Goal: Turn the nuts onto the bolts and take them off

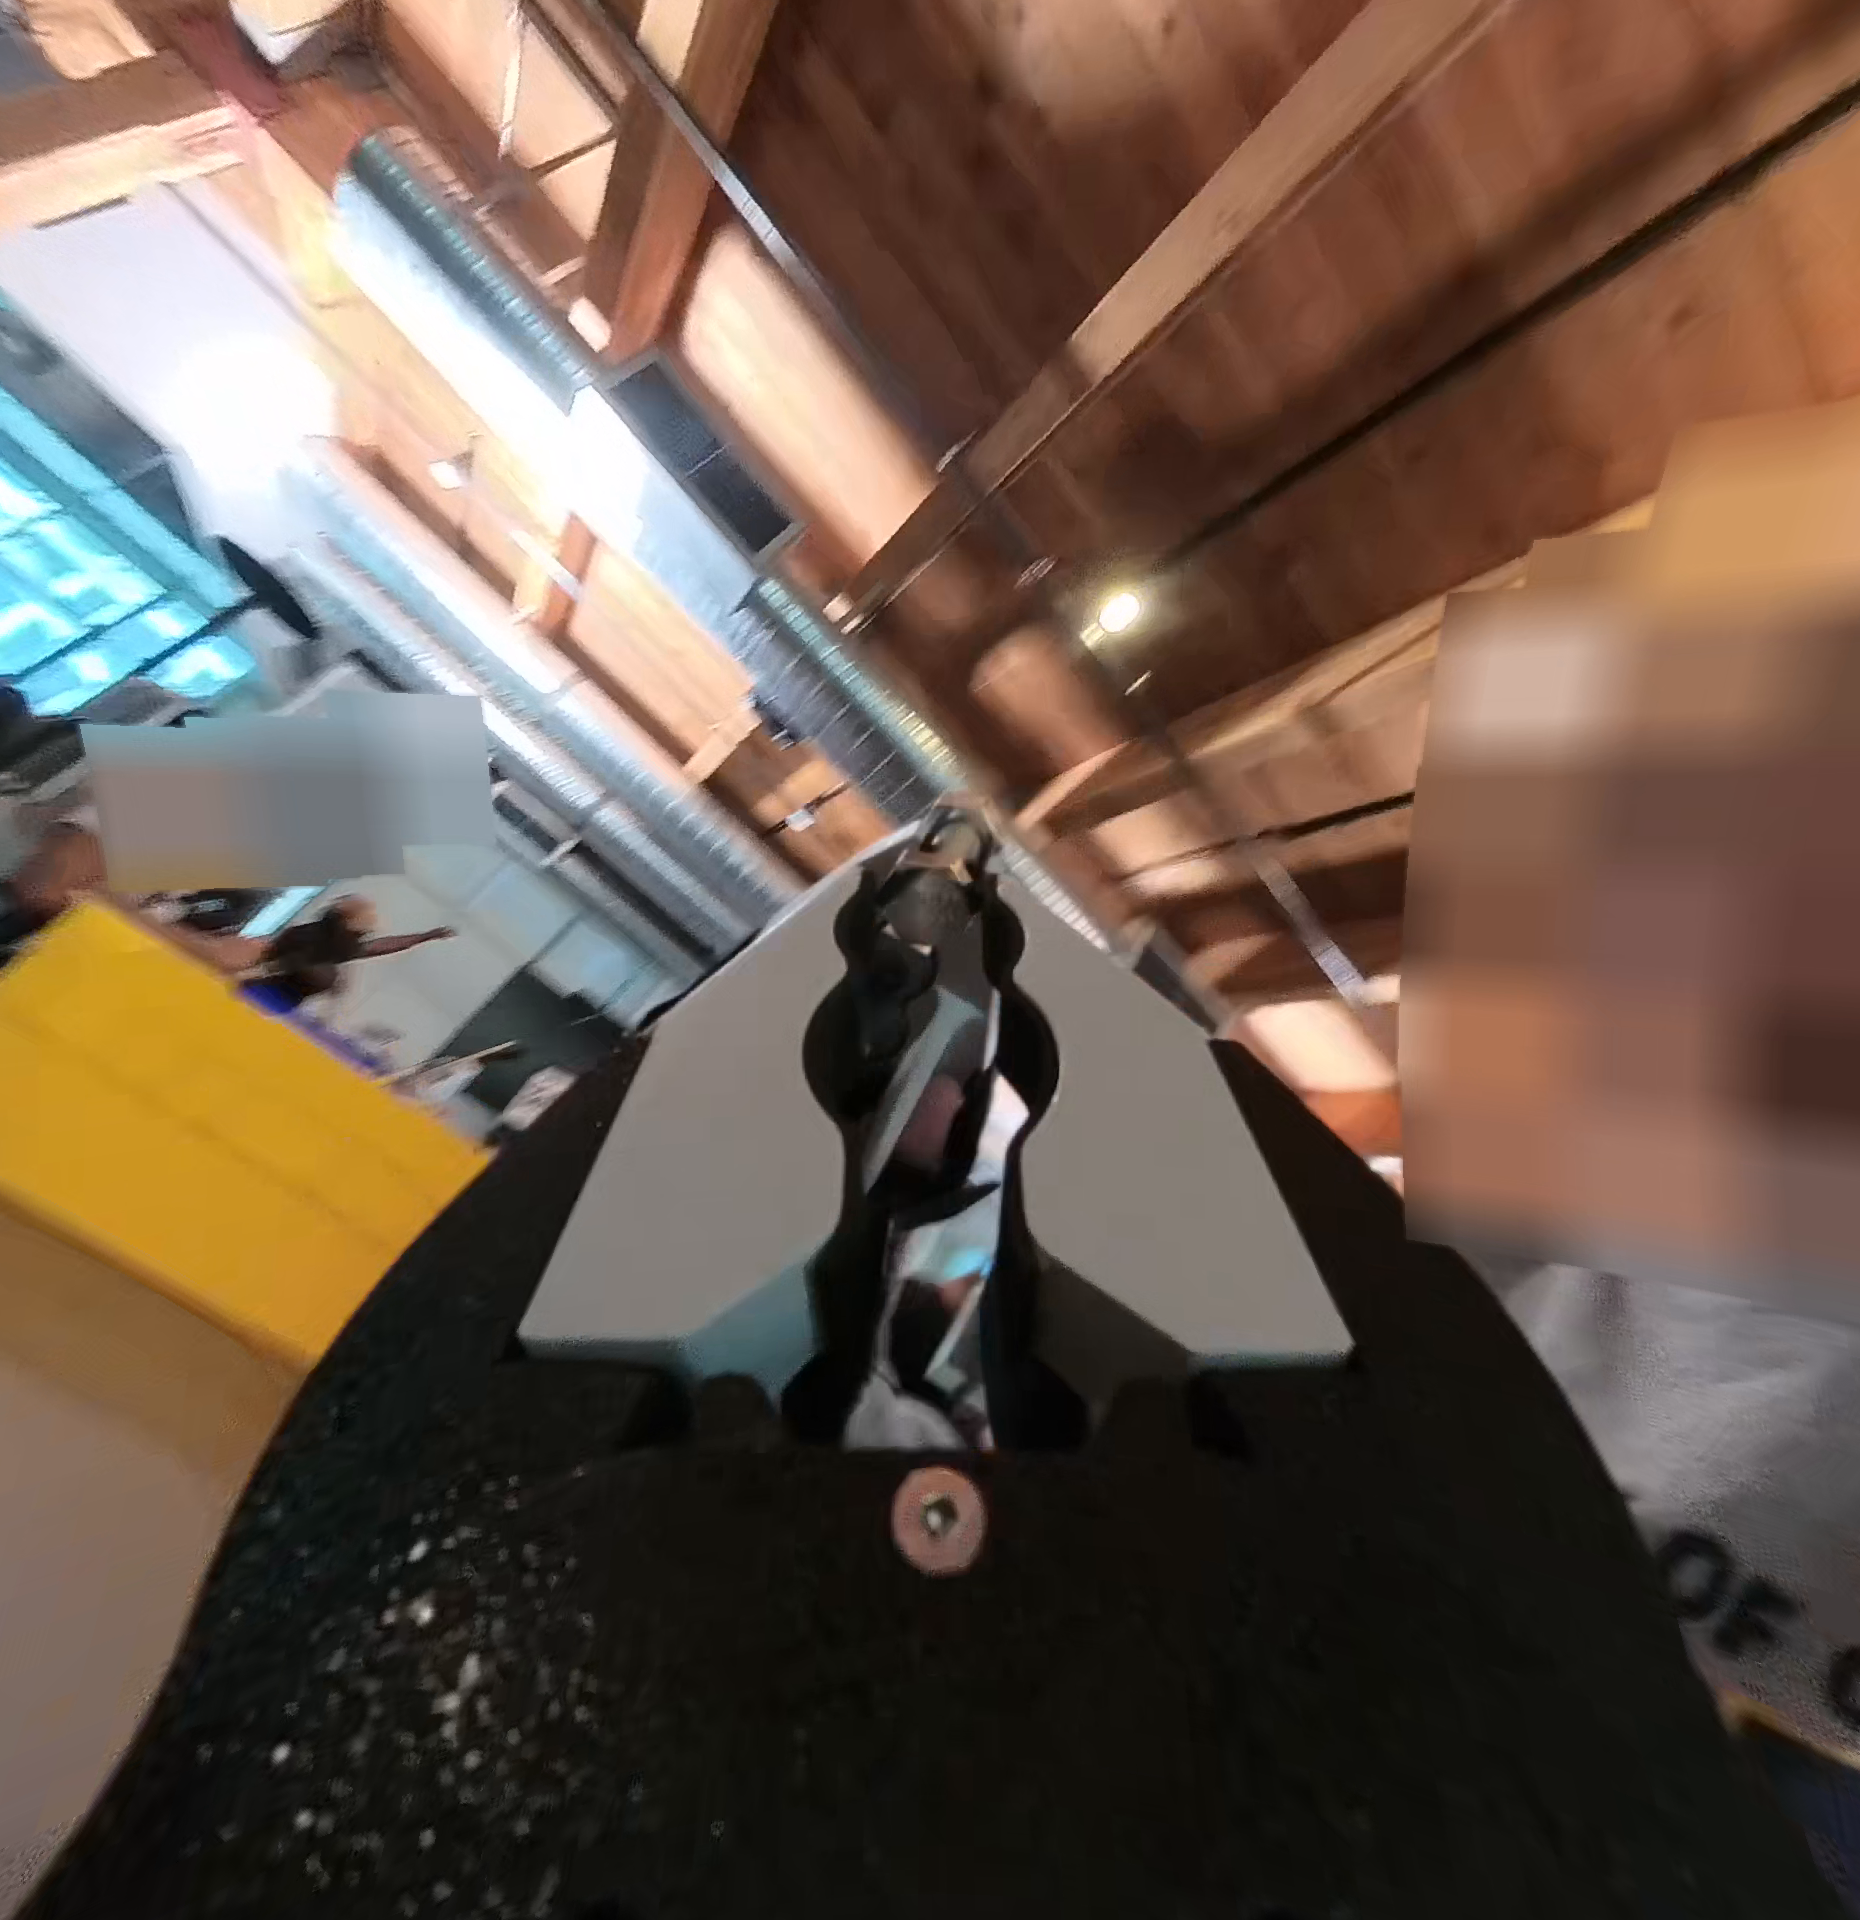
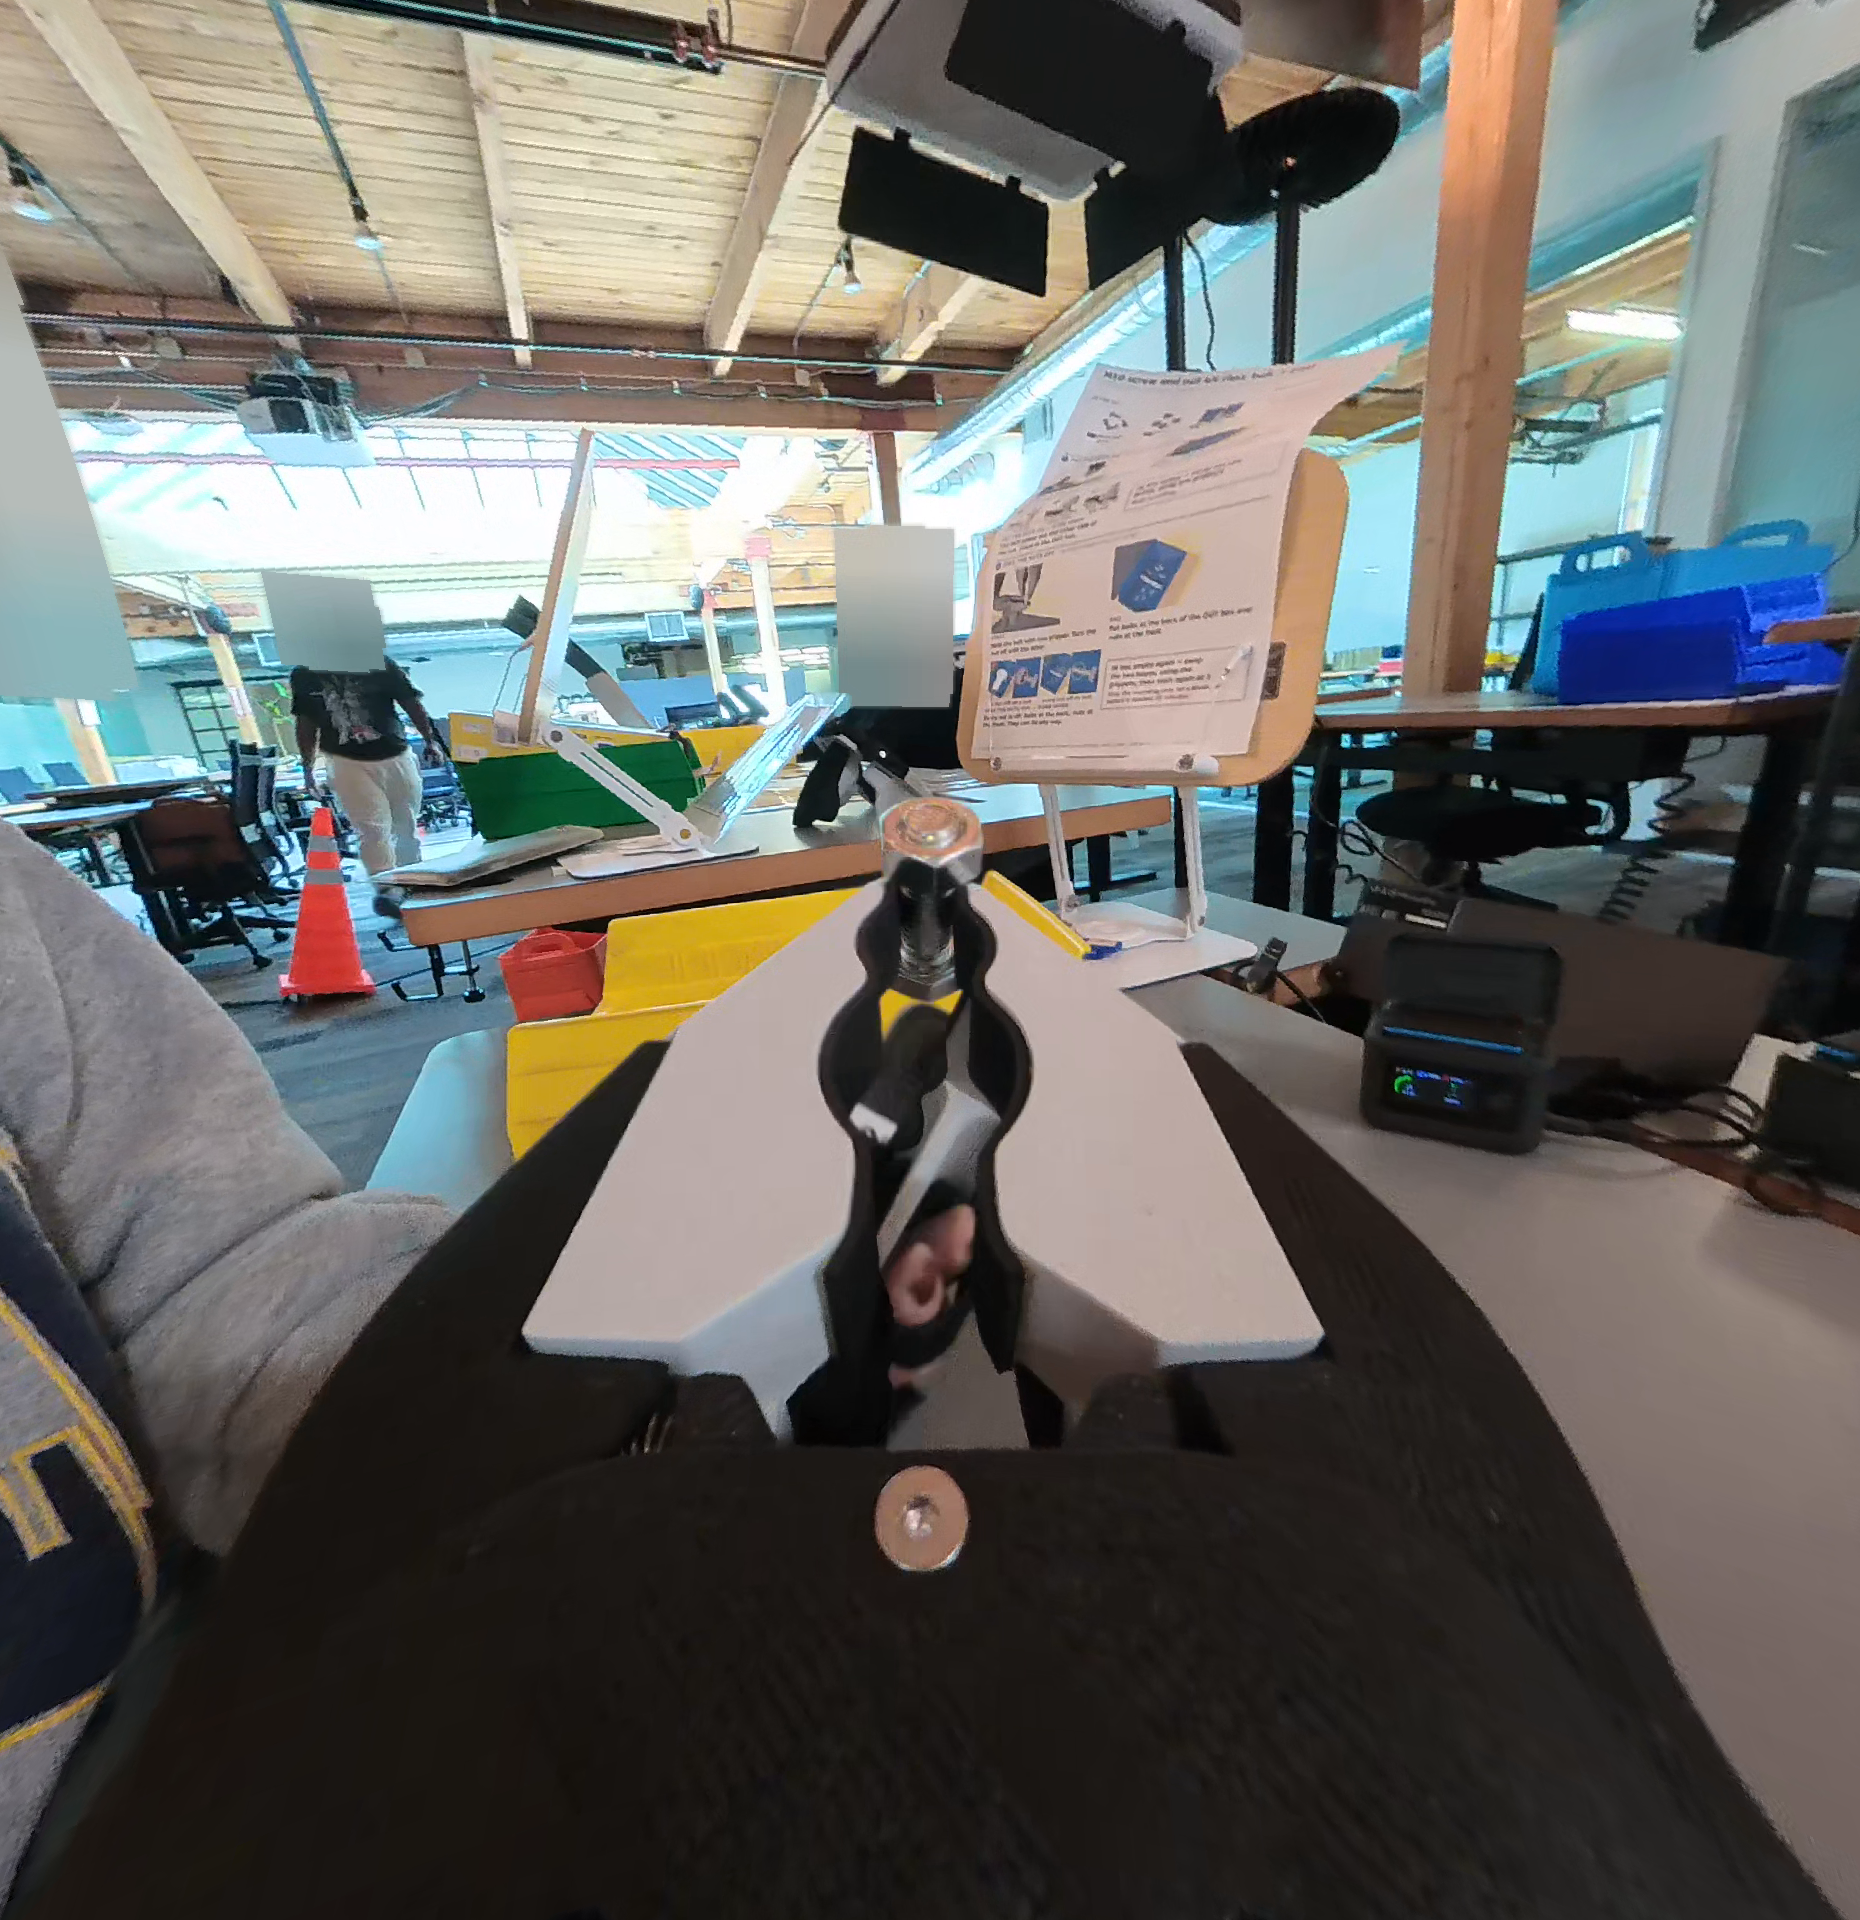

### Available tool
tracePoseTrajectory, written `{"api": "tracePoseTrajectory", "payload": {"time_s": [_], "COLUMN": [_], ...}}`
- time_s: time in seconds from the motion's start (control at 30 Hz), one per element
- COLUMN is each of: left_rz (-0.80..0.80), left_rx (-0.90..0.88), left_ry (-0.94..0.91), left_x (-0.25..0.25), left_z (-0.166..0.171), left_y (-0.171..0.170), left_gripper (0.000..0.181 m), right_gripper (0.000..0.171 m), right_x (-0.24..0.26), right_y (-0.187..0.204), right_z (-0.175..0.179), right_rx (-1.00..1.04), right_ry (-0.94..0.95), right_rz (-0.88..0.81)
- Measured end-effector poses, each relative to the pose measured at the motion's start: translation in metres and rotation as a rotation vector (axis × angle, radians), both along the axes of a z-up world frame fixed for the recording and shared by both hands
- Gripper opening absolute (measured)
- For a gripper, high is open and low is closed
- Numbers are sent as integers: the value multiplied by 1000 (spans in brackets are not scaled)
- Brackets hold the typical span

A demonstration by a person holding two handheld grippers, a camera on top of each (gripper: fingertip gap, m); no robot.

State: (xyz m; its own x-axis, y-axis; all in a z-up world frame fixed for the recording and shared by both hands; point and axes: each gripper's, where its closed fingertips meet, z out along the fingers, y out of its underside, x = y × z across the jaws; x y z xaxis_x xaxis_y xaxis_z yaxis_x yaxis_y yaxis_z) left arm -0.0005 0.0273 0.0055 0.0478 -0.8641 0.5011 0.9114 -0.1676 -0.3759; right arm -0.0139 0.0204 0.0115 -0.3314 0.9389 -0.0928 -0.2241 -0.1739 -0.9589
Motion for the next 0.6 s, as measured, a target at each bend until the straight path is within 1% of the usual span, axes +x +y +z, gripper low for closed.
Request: {"api": "tracePoseTrajectory", "payload": {"time_s": [0.03,0.1,0.17,0.2,0.23,0.33,0.4,0.5,0.6], "left_rz": [46,177,312,349,340,230,196,192,191], "left_rx": [-35,-119,-126,-93,-47,-8,14,-1,-27], "left_ry": [91,321,577,676,748,834,871,950,992], "left_x": [2,6,10,13,19,27,30,34,37], "left_z": [-5,-19,-29,-30,-29,-32,-33,-41,-48], "left_y": [4,16,19,15,9,-3,-9,-9,-6], "left_gripper": [26,36,45,50,41,37,28,23,23], "right_gripper": [8,8,7,7,7,7,8,8,8], "right_x": [1,0,1,1,3,12,17,21,22], "right_y": [3,8,11,10,8,-3,-7,-11,-11], "right_z": [-2,-6,-12,-16,-19,-27,-32,-37,-41], "right_rx": [-7,0,17,29,43,71,88,116,141], "right_ry": [-15,-52,-98,-121,-142,-183,-211,-236,-255], "right_rz": [-7,-24,-26,-14,17,155,221,268,272]}}
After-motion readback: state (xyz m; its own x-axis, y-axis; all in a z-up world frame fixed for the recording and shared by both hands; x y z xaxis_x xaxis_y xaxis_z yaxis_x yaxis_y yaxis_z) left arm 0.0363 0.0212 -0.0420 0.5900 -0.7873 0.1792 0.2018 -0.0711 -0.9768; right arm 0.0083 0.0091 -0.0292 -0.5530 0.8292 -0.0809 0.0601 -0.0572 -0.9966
